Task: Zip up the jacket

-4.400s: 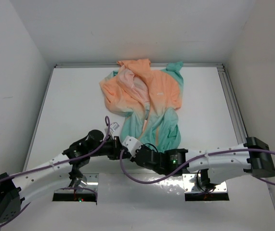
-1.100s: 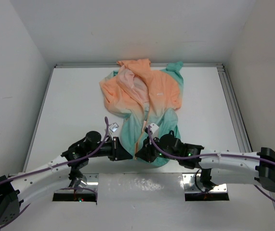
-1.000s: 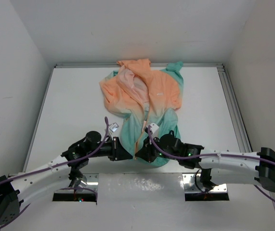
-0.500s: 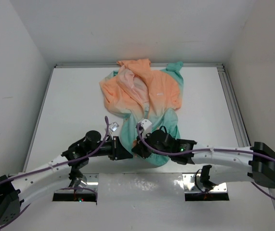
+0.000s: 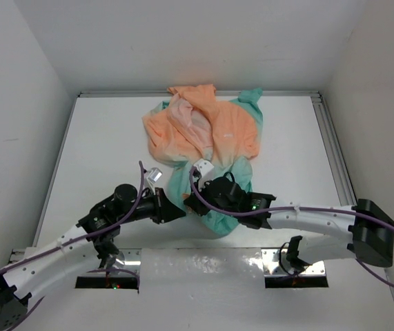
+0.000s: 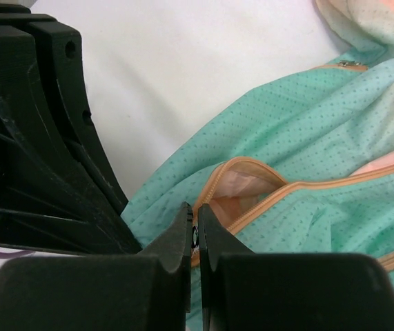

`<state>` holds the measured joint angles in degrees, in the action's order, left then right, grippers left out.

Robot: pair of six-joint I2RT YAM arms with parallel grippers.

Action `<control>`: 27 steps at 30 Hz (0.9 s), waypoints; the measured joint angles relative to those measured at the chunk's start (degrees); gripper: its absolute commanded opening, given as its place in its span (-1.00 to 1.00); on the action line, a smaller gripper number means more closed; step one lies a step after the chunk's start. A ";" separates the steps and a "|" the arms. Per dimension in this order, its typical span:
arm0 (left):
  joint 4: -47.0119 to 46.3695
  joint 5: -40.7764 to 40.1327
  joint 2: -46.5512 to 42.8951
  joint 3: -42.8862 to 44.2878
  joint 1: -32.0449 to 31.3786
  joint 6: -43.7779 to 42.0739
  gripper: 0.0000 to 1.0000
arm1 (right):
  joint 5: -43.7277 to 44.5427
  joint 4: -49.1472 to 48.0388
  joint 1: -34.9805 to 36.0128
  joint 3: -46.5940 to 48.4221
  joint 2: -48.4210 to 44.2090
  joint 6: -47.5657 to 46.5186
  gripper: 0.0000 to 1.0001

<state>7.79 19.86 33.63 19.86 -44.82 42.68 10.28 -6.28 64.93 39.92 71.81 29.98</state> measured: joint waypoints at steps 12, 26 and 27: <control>3.96 -2.99 -2.62 0.46 -0.02 -1.40 -1.00 | -0.07 -2.43 -0.42 -1.62 -0.85 1.97 -1.00; 5.84 -0.28 0.87 -1.68 -0.20 1.09 -0.20 | 0.48 -5.40 -1.70 -11.19 -0.92 6.29 -1.00; 5.09 0.22 0.87 -2.89 -0.28 1.86 -0.20 | 0.55 -5.70 -1.51 -11.30 -0.92 6.80 -1.00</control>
<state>12.88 20.08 34.50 16.97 -45.10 44.53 10.83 -11.99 63.42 28.62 70.89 36.77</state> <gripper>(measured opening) 0.397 0.002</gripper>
